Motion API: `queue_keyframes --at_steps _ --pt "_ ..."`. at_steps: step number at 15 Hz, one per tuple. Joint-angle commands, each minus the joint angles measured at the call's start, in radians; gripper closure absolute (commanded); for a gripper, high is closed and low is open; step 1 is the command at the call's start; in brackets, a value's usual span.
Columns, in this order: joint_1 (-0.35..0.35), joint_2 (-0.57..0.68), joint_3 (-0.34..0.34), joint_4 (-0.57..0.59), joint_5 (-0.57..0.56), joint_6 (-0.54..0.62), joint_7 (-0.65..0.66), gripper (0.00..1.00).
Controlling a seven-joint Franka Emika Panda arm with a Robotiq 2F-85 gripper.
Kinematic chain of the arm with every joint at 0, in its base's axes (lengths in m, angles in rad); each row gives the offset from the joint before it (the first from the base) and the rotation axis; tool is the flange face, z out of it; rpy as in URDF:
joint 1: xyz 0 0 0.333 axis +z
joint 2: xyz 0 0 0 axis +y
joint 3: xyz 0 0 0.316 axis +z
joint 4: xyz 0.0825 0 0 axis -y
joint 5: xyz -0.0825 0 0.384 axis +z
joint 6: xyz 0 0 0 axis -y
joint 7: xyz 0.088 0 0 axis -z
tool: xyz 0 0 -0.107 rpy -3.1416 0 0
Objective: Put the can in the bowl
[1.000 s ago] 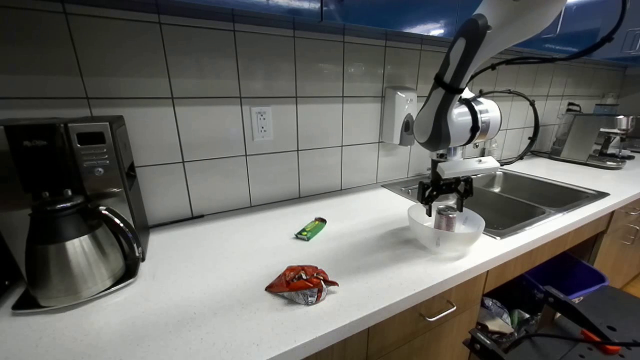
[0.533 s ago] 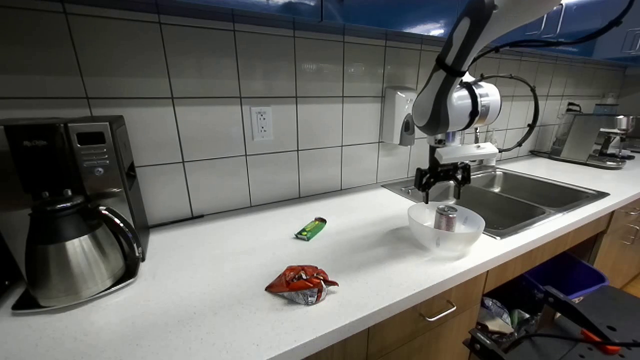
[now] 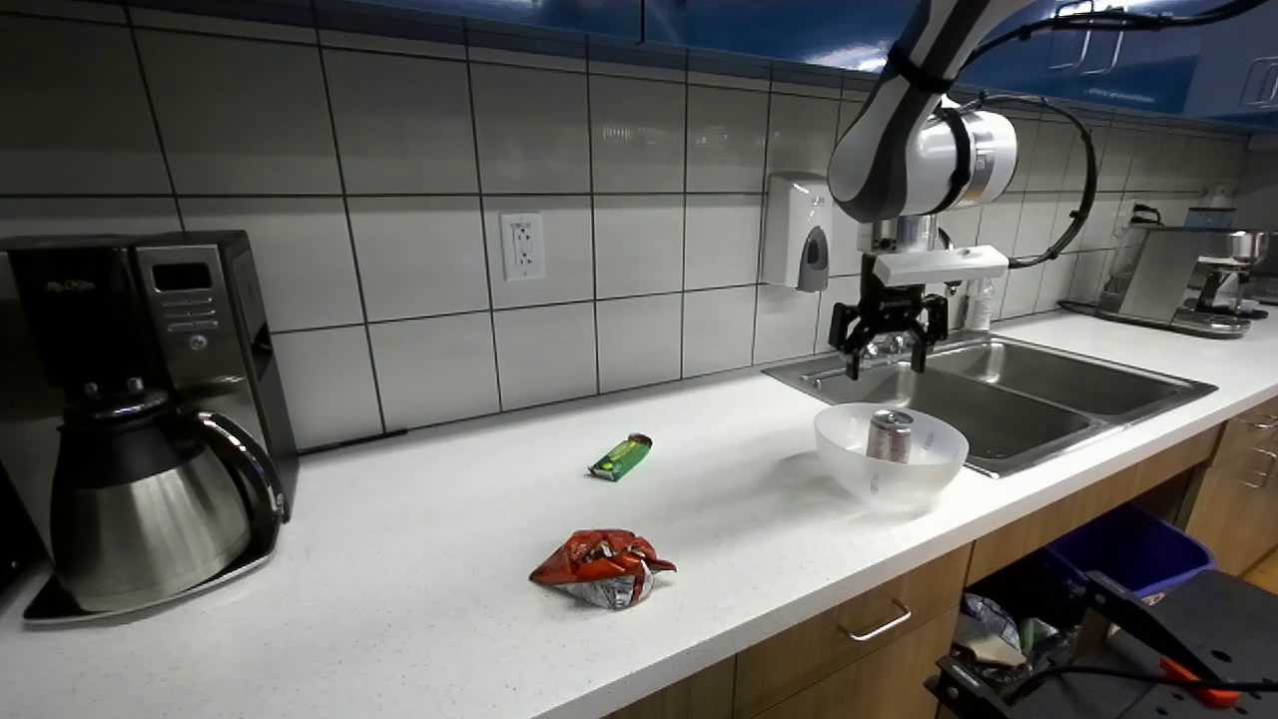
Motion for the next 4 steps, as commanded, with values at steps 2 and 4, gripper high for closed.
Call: queue_keyframes --at_steps 2,4 --pt "-0.011 -0.002 0.01 -0.003 -0.005 -0.003 0.004 0.0" --pt "-0.011 -0.002 0.01 -0.005 -0.005 -0.003 0.004 0.0"
